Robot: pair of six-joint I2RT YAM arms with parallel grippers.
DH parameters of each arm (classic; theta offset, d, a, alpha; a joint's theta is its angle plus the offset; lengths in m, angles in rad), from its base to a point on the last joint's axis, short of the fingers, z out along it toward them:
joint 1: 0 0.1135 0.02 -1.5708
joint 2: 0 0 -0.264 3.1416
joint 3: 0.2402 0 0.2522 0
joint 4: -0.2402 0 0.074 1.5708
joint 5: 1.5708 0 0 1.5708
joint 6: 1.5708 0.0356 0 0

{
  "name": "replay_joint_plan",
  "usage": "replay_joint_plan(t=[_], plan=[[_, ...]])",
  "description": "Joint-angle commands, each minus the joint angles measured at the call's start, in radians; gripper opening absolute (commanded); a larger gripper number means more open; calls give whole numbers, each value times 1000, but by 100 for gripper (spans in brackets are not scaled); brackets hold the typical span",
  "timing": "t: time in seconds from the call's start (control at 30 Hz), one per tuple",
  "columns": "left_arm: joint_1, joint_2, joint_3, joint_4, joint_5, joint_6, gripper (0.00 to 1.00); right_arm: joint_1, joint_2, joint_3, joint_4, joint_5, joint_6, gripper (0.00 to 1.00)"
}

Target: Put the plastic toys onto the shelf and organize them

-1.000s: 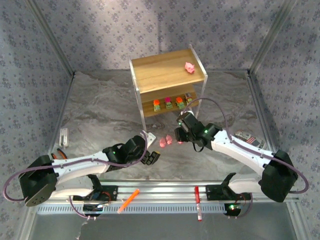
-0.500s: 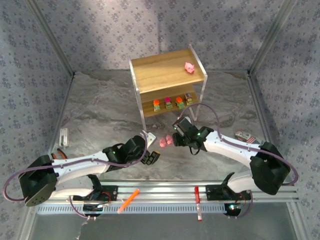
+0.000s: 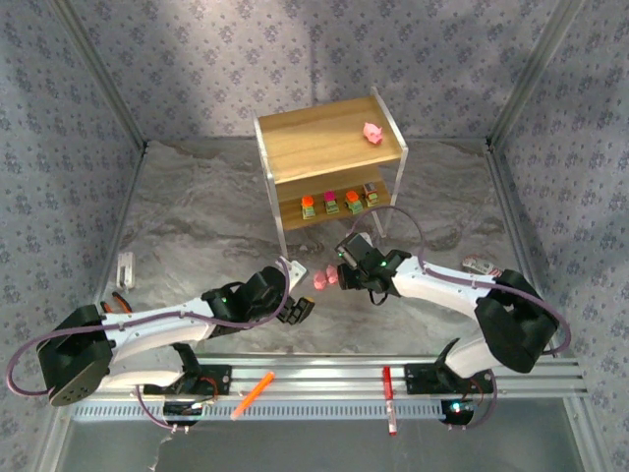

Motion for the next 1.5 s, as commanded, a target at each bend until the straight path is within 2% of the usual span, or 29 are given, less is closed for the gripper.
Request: replay_joint_plan(t=[0.0, 1.07, 1.47], plan=[[-6, 0, 32, -17, -19, 13, 87, -6, 18, -5, 3, 13, 6, 56], [-7, 12, 37, -15, -19, 17, 87, -37, 103, -18, 59, -17, -12, 56], [-7, 13, 37, -15, -19, 17, 87, -44, 121, -24, 70, -17, -14, 52]])
